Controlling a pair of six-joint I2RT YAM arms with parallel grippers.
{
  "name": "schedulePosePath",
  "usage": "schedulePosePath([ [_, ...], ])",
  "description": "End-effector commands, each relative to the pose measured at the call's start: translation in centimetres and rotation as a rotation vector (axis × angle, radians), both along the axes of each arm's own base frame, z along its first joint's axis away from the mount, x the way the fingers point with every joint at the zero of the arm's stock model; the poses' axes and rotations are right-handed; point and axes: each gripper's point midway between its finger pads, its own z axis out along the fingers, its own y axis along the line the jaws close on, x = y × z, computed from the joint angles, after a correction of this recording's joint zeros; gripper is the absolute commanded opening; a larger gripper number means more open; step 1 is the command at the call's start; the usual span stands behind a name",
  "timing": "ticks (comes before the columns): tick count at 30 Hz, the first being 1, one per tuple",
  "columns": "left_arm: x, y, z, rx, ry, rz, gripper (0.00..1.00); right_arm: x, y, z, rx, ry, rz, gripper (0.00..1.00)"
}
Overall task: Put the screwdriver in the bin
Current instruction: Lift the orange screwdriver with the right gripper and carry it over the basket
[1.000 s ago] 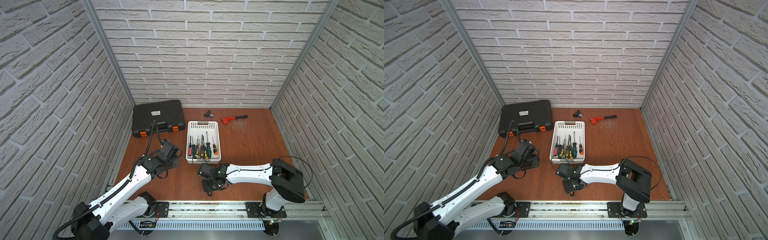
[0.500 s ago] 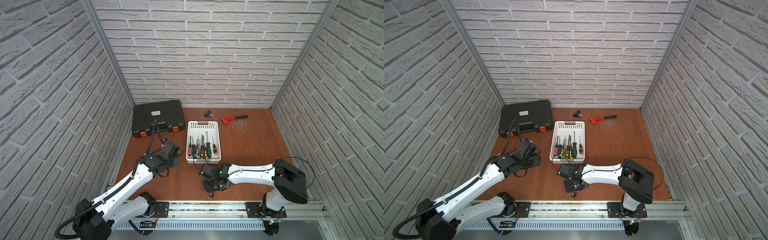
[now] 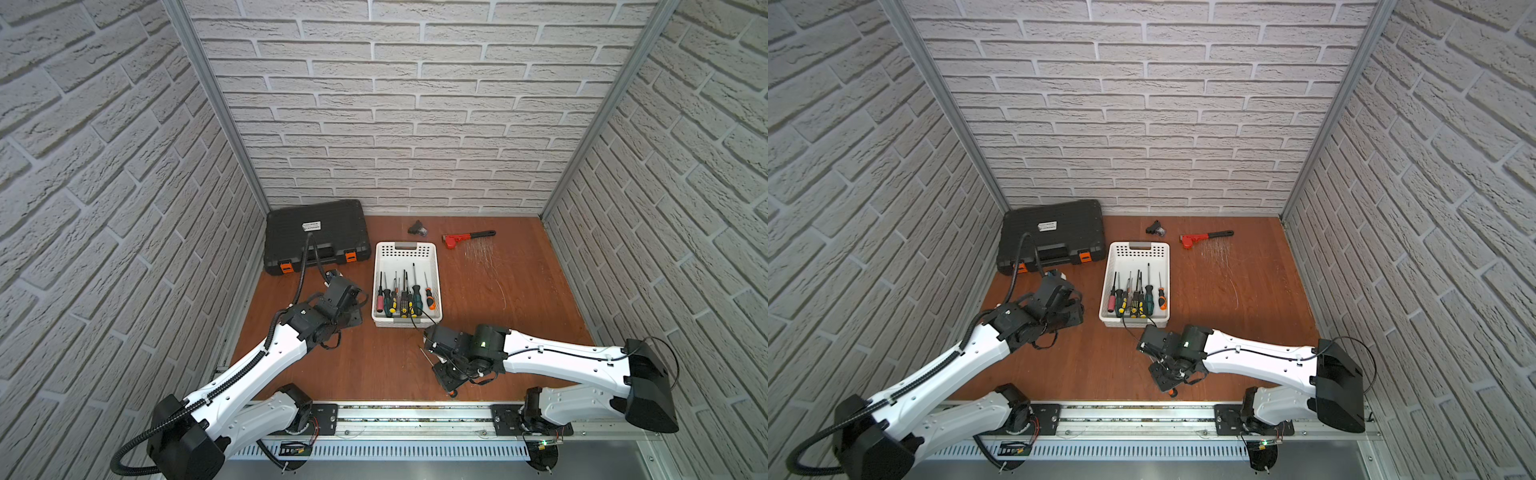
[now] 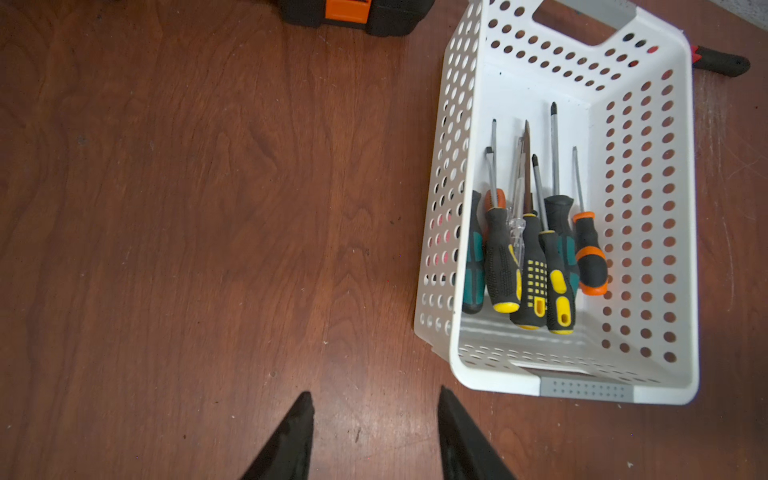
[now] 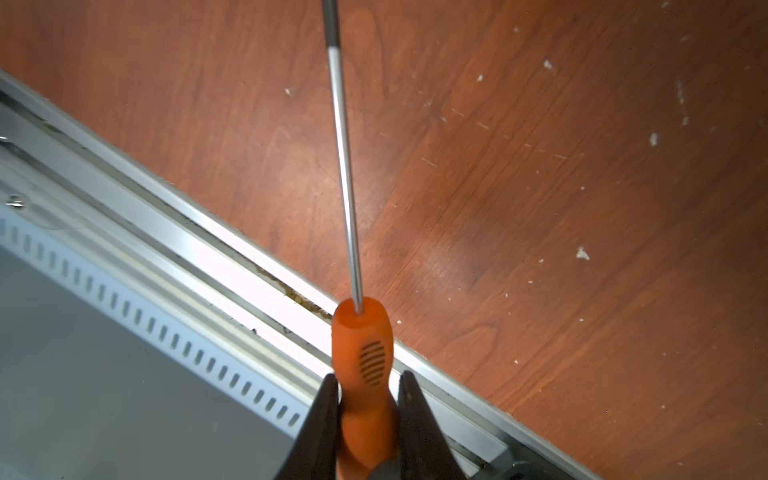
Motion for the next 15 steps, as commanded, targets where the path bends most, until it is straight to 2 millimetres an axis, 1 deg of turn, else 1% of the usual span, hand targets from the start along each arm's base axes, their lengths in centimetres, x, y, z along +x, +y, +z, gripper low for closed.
schedulePosePath([
  [1, 1.0, 0.2, 2.8, -0.026, -0.087, 0.023, 0.49, 1.1, 1.4, 3.4, 0.068, -0.055, 0.007, 0.07],
  [4, 1.1, 0.2, 3.0, -0.022, -0.094, 0.022, 0.49, 2.6, 2.2, 5.1, 0.103, -0.096, -0.016, 0.08],
  [7, 1.0, 0.3, 3.0, -0.022, -0.093, 0.023, 0.49, 5.6, 2.9, 6.6, 0.164, -0.121, -0.088, 0.09],
  [10, 0.8, 0.5, 3.0, -0.024, -0.099, 0.026, 0.49, 9.9, 3.2, 8.4, 0.204, -0.169, -0.171, 0.09],
  [12, 0.6, 0.9, 2.8, -0.017, -0.100, 0.035, 0.49, 13.1, 3.4, 9.4, 0.208, -0.220, -0.214, 0.09],
  [15, 0.3, 1.4, 2.7, -0.009, -0.102, 0.049, 0.49, 16.8, 3.6, 9.8, 0.232, -0.253, -0.276, 0.10],
])
